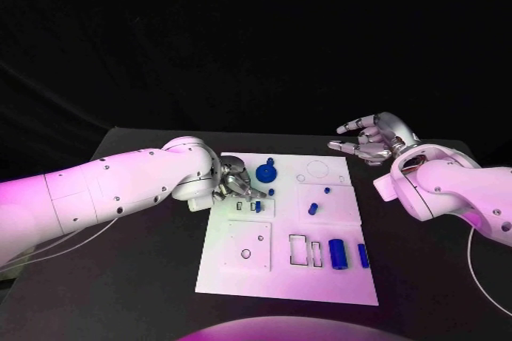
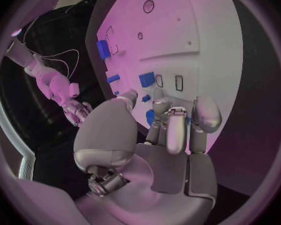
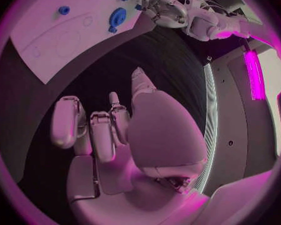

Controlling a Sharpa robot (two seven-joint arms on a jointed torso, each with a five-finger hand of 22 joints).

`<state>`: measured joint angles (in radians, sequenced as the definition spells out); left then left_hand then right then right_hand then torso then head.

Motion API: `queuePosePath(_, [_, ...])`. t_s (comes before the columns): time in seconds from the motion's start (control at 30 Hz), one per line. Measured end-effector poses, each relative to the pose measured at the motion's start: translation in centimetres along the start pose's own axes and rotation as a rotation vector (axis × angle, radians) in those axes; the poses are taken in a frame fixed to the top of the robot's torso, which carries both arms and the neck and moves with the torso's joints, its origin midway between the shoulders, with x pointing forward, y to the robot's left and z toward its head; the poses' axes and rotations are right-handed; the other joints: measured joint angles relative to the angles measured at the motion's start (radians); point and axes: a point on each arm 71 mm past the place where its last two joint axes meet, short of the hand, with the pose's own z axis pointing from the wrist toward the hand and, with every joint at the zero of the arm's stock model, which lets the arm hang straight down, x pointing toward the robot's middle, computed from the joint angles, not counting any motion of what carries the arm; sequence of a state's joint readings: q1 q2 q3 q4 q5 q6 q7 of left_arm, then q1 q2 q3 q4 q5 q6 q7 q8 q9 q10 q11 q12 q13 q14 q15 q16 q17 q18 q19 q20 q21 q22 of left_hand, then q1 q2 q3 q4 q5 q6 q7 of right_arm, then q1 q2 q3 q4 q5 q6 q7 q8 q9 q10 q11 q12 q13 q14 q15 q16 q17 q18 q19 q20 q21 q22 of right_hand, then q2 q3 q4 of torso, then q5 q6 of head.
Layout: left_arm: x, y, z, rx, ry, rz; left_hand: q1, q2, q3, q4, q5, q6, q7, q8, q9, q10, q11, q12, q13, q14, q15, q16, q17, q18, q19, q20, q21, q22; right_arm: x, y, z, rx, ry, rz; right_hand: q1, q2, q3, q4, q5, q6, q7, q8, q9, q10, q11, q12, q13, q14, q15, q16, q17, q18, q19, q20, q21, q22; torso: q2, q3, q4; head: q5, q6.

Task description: Assemble the parts on the task board

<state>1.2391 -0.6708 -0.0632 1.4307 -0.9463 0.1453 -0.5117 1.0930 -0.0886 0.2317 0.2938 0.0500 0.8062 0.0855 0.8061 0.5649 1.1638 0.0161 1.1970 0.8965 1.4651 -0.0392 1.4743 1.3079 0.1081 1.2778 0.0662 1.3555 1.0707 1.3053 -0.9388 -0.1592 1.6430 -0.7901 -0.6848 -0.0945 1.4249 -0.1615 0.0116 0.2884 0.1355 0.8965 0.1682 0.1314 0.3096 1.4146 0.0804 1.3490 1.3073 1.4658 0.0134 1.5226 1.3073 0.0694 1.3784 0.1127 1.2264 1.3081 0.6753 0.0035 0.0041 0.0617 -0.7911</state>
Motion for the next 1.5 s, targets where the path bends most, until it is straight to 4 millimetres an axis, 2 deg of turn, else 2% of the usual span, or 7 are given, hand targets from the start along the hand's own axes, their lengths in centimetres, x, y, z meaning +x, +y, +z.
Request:
queuePosePath(0.27, [0.16, -0.29, 0.22, -0.002, 0.018, 0.012, 0.000, 0.000, 0.000, 0.000, 0.000, 0.000, 0.000, 0.004, 0.004, 0.000, 0.000, 0.003, 0.004, 0.000, 0.000, 0.000, 0.000, 0.000, 0.000, 0.000, 0.000, 0.002, 0.13, 0.09, 0.12, -0.003, -0.001, 0.000, -0.004, 0.004, -0.006, 0.000, 0.000, -0.005, -0.005, 0.012, 0.000, -0.083, -0.002, -0.115, -0.037, -0.001, -0.001, -0.033, 0.001, 0.015, -0.042, -0.002, -0.080, -0.042, 0.001, -0.0006, 0.0006, -0.003, 0.001])
queuePosePath(0.53, [0.44, -0.64, 0.46, -0.001, 0.037, 0.024, -0.004, 0.004, 0.000, 0.000, 0.000, -0.004, -0.004, 0.006, 0.007, 0.000, 0.000, 0.003, 0.004, 0.000, 0.000, 0.000, 0.000, 0.000, 0.000, 0.000, 0.005, 0.007, 0.13, 0.11, 0.23, -0.007, -0.009, 0.009, -0.004, 0.004, -0.009, 0.003, 0.000, -0.023, -0.006, 0.031, 0.000, -0.220, -0.002, -0.358, -0.268, -0.007, -0.013, -0.148, -0.146, 0.071, -0.150, -0.006, -0.325, -0.204, 0.002, -0.0018, 0.0006, -0.004, 0.001])
queuePosePath(0.6, [0.50, -0.70, 0.49, -0.001, 0.042, 0.026, -0.004, 0.004, 0.000, 0.000, 0.000, -0.004, -0.004, 0.006, 0.008, 0.000, 0.000, 0.003, 0.004, 0.000, 0.000, 0.000, 0.000, 0.000, 0.000, 0.000, 0.006, 0.007, 0.13, 0.11, 0.28, -0.007, -0.011, 0.015, -0.003, 0.004, -0.009, 0.003, 0.000, -0.032, -0.005, 0.043, 0.000, -0.299, 0.008, -0.496, -0.396, -0.076, -0.009, -0.263, -0.307, 0.101, -0.239, -0.003, -0.500, -0.321, 0.002, -0.0017, 0.0006, -0.005, 0.000])
queuePosePath(0.7, [0.58, -0.75, 0.53, -0.001, 0.048, 0.029, -0.004, 0.004, -0.003, -0.003, 0.000, -0.004, -0.004, 0.006, 0.010, 0.000, 0.000, 0.003, 0.006, 0.000, 0.000, 0.000, 0.000, 0.000, 0.000, 0.000, 0.006, 0.007, 0.14, 0.08, 0.39, -0.004, -0.016, 0.029, 0.016, 0.024, -0.002, 0.000, 0.000, -0.040, 0.000, 0.074, 0.007, -0.392, 0.024, -0.656, -0.556, -0.247, 0.008, -0.561, -0.626, 0.103, -0.338, 0.015, -0.690, -0.447, 0.003, -0.0017, 0.0006, -0.005, -0.002])
queuePosePath(0.9, [0.66, -0.74, 0.55, -0.003, 0.057, 0.034, 0.011, 0.018, -0.003, -0.003, 0.000, -0.011, -0.004, 0.012, 0.019, 0.000, 0.000, 0.007, 0.006, 0.000, 0.000, 0.000, 0.000, 0.000, 0.000, 0.000, 0.006, 0.010, 0.09, -0.09, 0.62, 0.004, -0.026, 0.062, 0.034, 0.028, 0.020, -0.003, -0.004, -0.058, 0.022, 0.093, 0.001, -0.467, 0.048, -0.862, -0.836, -0.403, 0.058, -0.865, -0.765, 0.103, -0.440, 0.068, -0.907, -0.620, 0.003, -0.0018, 0.0008, -0.006, -0.003])
queuePosePath(1.07, [0.75, -0.78, 0.54, -0.003, 0.065, 0.038, 0.025, 0.023, -0.003, -0.003, 0.000, -0.015, 0.000, 0.015, 0.023, 0.000, 0.000, 0.007, 0.006, 0.000, 0.000, 0.000, 0.000, 0.000, 0.000, 0.000, 0.006, 0.010, 0.02, -0.22, 0.74, 0.011, -0.033, 0.090, 0.041, 0.027, 0.024, -0.001, -0.004, -0.049, 0.042, 0.097, -0.010, -0.452, 0.063, -0.905, -0.952, -0.419, 0.074, -0.969, -0.820, 0.102, -0.454, 0.082, -0.978, -0.692, 0.004, -0.0018, 0.0012, -0.007, -0.004])
queuePosePath(1.5, [0.86, -0.90, 0.52, -0.001, 0.077, 0.038, 0.154, 0.042, 0.090, -0.016, 0.000, -0.036, -0.007, 0.015, 0.040, -0.017, -0.006, 0.011, -0.006, 0.004, -0.004, 0.000, 0.000, 0.000, 0.000, 0.000, 0.011, 0.014, -0.03, -0.38, 0.86, 0.021, -0.041, 0.123, 0.041, 0.027, 0.024, -0.001, -0.004, -0.051, 0.046, 0.097, -0.017, -0.448, 0.067, -0.905, -1.004, -0.423, 0.078, -1.005, -0.841, 0.102, -0.450, 0.086, -1.004, -0.728, 0.004, -0.0011, 0.0006, -0.007, -0.009])
